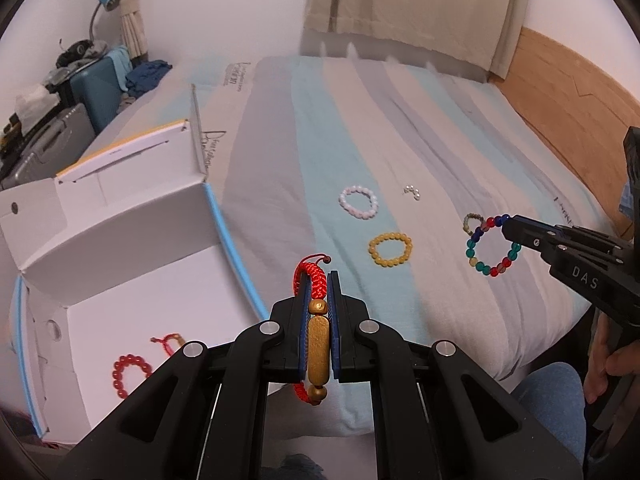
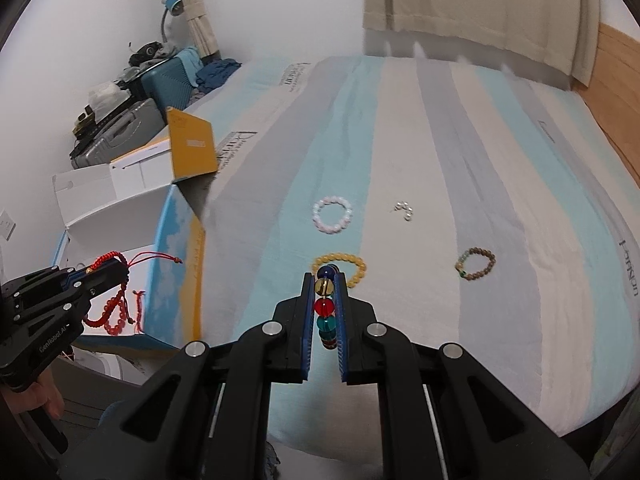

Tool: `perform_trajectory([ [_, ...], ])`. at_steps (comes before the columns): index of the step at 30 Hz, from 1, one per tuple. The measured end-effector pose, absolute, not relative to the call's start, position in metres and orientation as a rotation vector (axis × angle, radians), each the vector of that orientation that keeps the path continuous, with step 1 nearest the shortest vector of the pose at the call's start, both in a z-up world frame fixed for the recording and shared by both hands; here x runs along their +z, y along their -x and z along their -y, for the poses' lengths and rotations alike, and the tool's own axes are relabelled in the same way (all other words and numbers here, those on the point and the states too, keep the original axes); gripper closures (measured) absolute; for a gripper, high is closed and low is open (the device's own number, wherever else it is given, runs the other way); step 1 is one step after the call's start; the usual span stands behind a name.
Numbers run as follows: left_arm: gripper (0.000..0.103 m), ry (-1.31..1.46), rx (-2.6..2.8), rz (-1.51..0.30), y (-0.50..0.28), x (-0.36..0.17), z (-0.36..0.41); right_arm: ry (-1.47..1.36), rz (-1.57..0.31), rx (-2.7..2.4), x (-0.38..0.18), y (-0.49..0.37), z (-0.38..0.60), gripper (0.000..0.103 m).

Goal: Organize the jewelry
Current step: 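Carry both held bracelets over the white cardboard box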

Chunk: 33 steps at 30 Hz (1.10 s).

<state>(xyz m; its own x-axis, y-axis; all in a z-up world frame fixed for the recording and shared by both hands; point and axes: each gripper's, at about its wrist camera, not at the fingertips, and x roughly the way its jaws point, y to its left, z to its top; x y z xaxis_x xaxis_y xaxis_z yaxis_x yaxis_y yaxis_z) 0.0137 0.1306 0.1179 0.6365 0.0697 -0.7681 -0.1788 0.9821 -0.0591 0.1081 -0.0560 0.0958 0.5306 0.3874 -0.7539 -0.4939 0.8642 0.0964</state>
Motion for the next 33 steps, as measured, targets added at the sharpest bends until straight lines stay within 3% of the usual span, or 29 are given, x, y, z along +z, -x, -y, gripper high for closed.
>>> perform_trajectory([
  [33, 0.096, 0.229, 0.344, -0.845, 0.088, 0.133, -0.258, 0.256, -0.808, 0.763, 0.125, -0.035, -0.112, 0.094],
])
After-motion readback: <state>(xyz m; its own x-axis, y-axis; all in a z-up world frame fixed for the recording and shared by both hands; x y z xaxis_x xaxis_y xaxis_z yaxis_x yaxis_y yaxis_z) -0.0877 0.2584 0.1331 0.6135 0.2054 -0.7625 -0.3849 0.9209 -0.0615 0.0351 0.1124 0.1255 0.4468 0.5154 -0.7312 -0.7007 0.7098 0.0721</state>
